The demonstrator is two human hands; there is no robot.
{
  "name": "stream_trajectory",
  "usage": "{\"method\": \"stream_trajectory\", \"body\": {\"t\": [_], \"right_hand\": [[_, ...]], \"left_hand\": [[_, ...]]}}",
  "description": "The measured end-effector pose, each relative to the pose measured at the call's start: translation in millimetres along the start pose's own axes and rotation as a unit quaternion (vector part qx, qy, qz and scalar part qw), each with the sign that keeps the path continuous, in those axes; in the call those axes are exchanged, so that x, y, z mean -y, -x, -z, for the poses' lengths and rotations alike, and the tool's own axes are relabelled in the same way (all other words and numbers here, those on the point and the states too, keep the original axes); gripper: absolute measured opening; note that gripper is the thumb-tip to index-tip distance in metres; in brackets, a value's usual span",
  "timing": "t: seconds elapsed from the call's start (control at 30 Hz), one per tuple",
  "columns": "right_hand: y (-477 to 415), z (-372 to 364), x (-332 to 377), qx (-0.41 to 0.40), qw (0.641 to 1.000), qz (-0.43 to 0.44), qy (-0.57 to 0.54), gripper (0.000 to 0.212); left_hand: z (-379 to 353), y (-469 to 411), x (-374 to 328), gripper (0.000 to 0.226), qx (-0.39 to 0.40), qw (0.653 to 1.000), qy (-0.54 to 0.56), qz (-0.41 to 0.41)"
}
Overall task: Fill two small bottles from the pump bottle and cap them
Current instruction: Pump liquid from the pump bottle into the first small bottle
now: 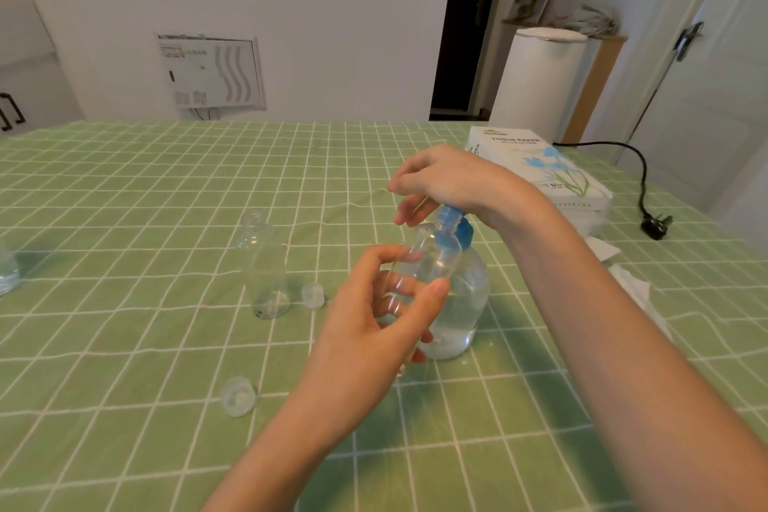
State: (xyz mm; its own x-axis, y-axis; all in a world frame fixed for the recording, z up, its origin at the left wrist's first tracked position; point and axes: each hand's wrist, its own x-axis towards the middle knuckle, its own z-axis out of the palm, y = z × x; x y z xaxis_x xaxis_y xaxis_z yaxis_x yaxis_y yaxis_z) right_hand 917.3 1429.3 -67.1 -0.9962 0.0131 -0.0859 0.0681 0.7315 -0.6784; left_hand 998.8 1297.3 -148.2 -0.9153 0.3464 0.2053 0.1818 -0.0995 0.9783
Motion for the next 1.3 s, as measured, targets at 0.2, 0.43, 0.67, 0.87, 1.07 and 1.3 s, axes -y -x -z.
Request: {"method": "stream_trajectory", "body": {"t": [0.2, 0.43, 0.67, 0.87, 1.07, 1.3], "right_hand": [[-2, -5, -6, 0.008, 1.0, -0.011, -0.014, 0.02], [0, -1, -1, -0.039, 0.999, 0.001, 0.018, 0.016], [2, 1, 1, -0.017, 1.0, 0.006, 0.012, 0.027], [-1, -1, -3, 0.003, 1.0, 0.005, -0.007, 0.025], [0, -5, -5, 0.009, 1.0, -0.004, -0.016, 0.024], [2, 3, 5, -0.003, 1.0, -0.007, 0.023, 0.039]], "left_hand": [[1, 2, 0, 0.045, 0.005, 1.0, -0.011, 0.006], [2, 0, 0, 0.04, 0.004, 1.0, -0.009, 0.003], [2, 0, -1, 0.037, 0.009, 1.0, 0.001, -0.003], [2, 0, 2, 0.04, 0.005, 1.0, -0.005, 0.001], [2, 2, 2, 0.043, 0.005, 1.0, -0.014, 0.002], [2, 0, -3, 0.038, 0.002, 1.0, -0.005, -0.002]]}}
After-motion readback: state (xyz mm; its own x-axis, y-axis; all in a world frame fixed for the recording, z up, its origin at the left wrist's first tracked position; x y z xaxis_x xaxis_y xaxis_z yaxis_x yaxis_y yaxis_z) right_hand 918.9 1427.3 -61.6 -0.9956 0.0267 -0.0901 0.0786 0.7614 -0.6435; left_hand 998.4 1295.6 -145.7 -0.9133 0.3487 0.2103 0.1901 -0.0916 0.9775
